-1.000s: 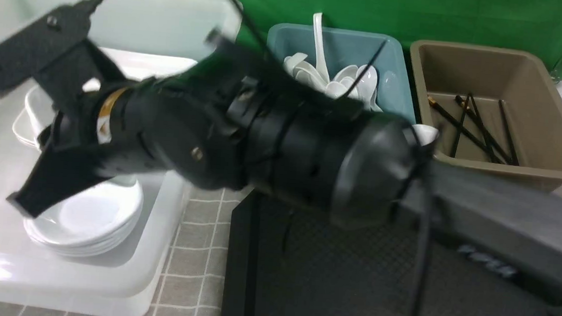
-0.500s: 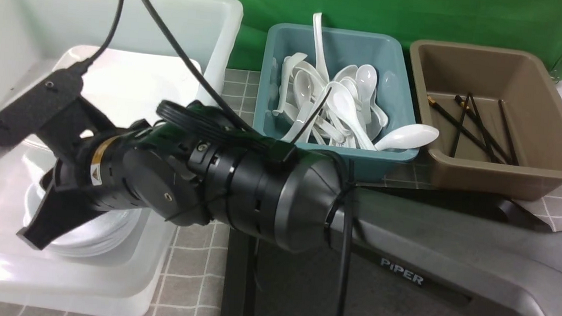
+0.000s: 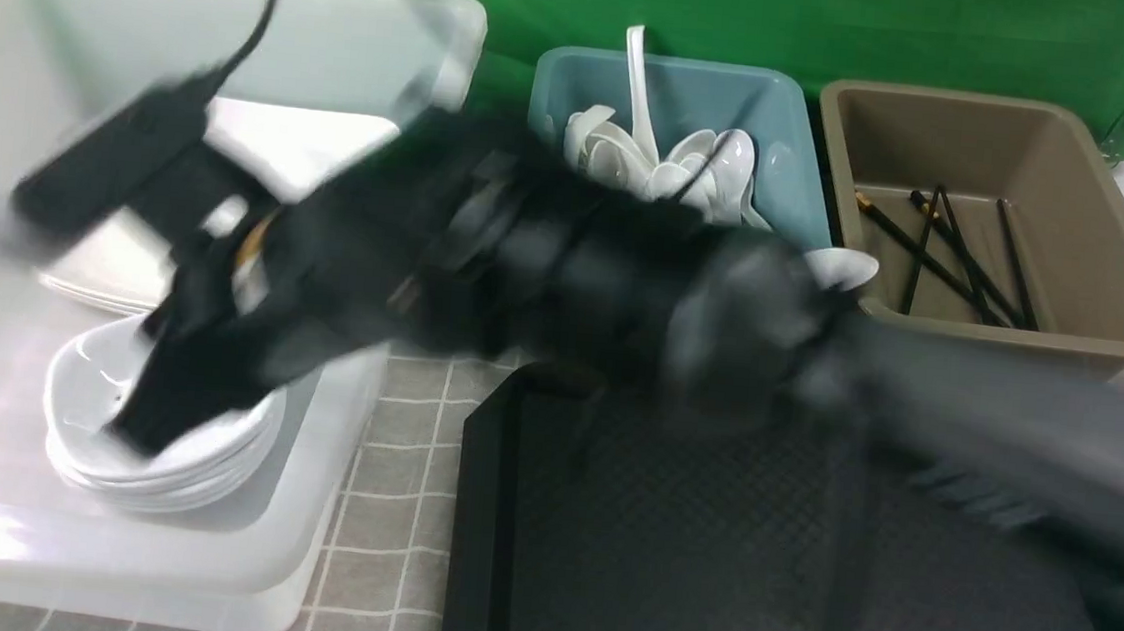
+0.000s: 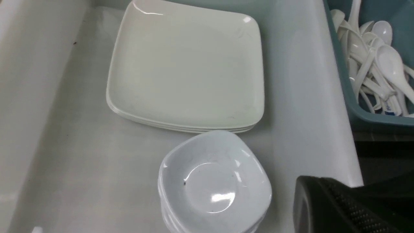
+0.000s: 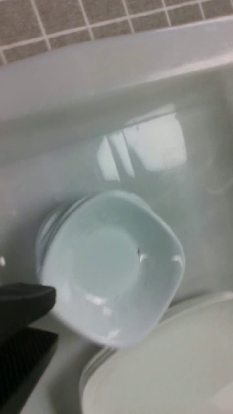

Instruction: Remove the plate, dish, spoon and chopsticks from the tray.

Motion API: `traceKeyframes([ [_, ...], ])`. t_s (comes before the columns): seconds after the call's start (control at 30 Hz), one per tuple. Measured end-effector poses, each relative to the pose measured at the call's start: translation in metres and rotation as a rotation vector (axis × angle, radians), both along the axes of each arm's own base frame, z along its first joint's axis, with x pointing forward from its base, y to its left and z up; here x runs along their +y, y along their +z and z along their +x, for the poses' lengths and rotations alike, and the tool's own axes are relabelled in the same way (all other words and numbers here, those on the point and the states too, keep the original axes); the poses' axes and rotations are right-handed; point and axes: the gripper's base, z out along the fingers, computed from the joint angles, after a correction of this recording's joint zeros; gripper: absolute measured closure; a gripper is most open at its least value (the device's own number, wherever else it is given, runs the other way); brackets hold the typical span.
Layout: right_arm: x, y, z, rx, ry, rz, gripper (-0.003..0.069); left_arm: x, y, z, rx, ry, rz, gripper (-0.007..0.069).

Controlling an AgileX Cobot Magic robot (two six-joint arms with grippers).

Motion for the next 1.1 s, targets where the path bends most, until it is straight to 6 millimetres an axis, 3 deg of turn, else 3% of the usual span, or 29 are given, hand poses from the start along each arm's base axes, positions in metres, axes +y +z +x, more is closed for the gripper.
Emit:
traceKeyframes([
  [0.07,-0.036,0.037,0.008,-0.01,-0.06,-0.006,0.0602,-0.01,-0.002,0.0,-0.003,-0.083,0.016,0.0619],
  [0.17,-0.095,0.092,0.014,-0.025,-0.188,0.049,0.063,-0.03,-0.007,-0.001,0.008,-0.223,0.031,0.0619],
  [0.2,-0.099,0.096,0.013,-0.028,-0.194,0.054,0.0631,-0.031,-0.008,-0.001,0.009,-0.233,0.033,0.0619],
  [0.27,-0.148,0.14,0.003,-0.085,-0.279,0.126,0.0633,-0.048,-0.011,-0.006,0.012,-0.34,0.036,0.0619],
  [0.37,-0.209,0.182,-0.027,-0.184,-0.391,0.209,0.0634,-0.066,-0.013,-0.019,-0.023,-0.475,0.065,0.0619],
  [0.47,-0.261,0.197,-0.066,-0.277,-0.487,0.237,0.0634,-0.07,-0.012,-0.028,-0.084,-0.517,0.09,0.0619],
  [0.63,-0.317,0.182,-0.121,-0.348,-0.569,0.369,0.0635,-0.067,-0.018,-0.04,-0.196,-0.492,0.072,0.0619],
  [0.7,-0.341,0.165,-0.15,-0.4,-0.558,0.461,0.0635,-0.063,-0.026,-0.046,-0.241,-0.463,0.056,0.0619],
  [0.73,-0.343,0.163,-0.153,-0.406,-0.556,0.469,0.0635,-0.063,-0.029,-0.046,-0.244,-0.46,0.056,0.0619],
  [0.8,-0.367,0.138,-0.185,-0.492,-0.509,0.59,0.0635,-0.059,-0.038,-0.055,-0.285,-0.438,0.032,0.0619],
  [0.83,-0.374,0.12,-0.195,-0.518,-0.486,0.623,0.0635,-0.058,-0.044,-0.059,-0.302,-0.429,0.011,0.0619],
  [0.9,-0.384,0.102,-0.211,-0.57,-0.449,0.696,0.0635,-0.056,-0.054,-0.064,-0.319,-0.413,-0.018,0.0619],
  [0.93,-0.385,0.099,-0.212,-0.57,-0.449,0.695,0.0635,-0.056,-0.053,-0.065,-0.323,-0.413,-0.022,0.0619],
  [0.97,-0.389,0.078,-0.219,-0.598,-0.42,0.737,0.0635,-0.054,-0.062,-0.068,-0.336,-0.399,-0.045,0.0619],
  [1.1,-0.4,0.045,-0.236,-0.618,-0.396,0.842,0.0634,-0.052,-0.083,-0.069,-0.37,-0.346,-0.104,0.0619],
])
